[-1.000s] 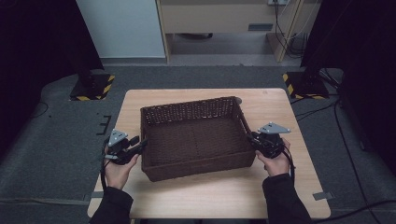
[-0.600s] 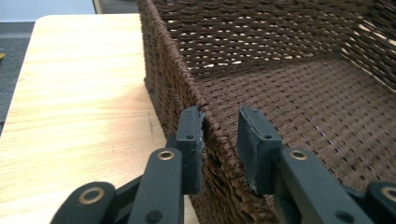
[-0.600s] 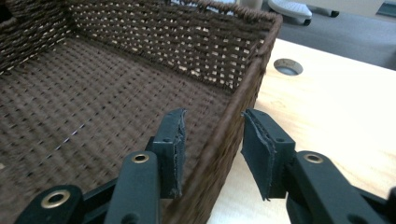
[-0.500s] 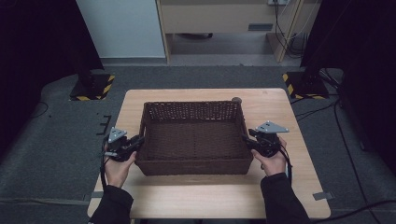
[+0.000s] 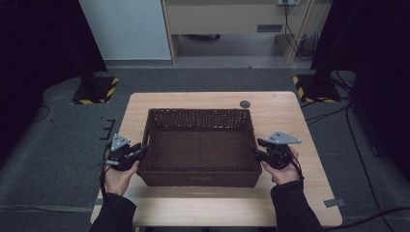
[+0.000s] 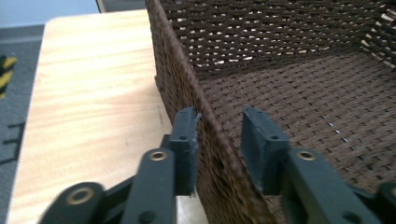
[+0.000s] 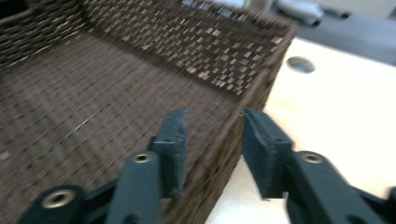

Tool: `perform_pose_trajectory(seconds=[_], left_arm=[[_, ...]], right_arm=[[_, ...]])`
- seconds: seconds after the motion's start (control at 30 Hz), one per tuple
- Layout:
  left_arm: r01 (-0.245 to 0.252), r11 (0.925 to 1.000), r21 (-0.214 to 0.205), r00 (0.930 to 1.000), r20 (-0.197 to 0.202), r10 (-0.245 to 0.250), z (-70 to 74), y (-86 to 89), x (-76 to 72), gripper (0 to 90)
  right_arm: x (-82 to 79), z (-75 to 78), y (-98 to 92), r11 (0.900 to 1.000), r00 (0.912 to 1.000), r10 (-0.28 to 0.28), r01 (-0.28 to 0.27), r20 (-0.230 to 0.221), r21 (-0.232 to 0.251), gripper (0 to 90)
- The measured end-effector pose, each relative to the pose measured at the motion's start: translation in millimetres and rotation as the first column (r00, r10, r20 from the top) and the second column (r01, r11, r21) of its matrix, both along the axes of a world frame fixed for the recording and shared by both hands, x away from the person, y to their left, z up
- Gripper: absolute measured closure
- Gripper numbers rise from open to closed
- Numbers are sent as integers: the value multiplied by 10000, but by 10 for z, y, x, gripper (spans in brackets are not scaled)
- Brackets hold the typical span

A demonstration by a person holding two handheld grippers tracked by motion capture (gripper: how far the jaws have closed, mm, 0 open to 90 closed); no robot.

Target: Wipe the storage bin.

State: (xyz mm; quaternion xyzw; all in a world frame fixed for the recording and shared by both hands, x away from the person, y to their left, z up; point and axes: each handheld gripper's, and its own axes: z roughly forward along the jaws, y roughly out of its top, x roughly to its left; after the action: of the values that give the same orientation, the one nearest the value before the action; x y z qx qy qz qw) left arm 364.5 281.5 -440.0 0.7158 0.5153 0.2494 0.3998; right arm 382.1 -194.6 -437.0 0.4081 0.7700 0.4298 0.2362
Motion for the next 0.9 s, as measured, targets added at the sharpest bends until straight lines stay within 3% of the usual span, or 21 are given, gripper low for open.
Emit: perform_pose_trajectory(seconds=[0.1,0.23,0.27,0.37,0.53,0.73,0.83,0.9], left_arm=[[87,9998,198,10000,9,-87,-7,-7,91,605],[235,9981,562,9995,-214,-224,-69,-23,204,596],[270,9984,490,9995,-188,-261,-75,-20,210,602],[435,9988,227,9989,-207,-431,-89,-10,200,645],[477,9974,541,9986,-269,-463,-77,-27,143,679],[455,9988,201,9985,-303,-449,-97,26,-8,680],[507,9972,545,9983,-308,-490,-96,2,-6,682],[518,9964,668,9983,-304,-498,-93,-7,-4,682]], right_arm=[[83,-8,11,9994,9991,-333,331,243,85,534],[164,-78,43,9995,9995,-301,301,67,-92,549],[170,-100,51,9996,9997,-243,242,-25,-173,562],[170,-126,65,9997,9998,-171,169,-96,-162,587],[116,-136,75,9995,9993,-302,299,-238,-115,604],[5,-111,104,9996,9993,-93,83,-356,-282,588],[11,-73,98,9999,9995,-5,1,-305,-123,546],[4,-17,64,10000,10000,-60,60,-9,21,523]])
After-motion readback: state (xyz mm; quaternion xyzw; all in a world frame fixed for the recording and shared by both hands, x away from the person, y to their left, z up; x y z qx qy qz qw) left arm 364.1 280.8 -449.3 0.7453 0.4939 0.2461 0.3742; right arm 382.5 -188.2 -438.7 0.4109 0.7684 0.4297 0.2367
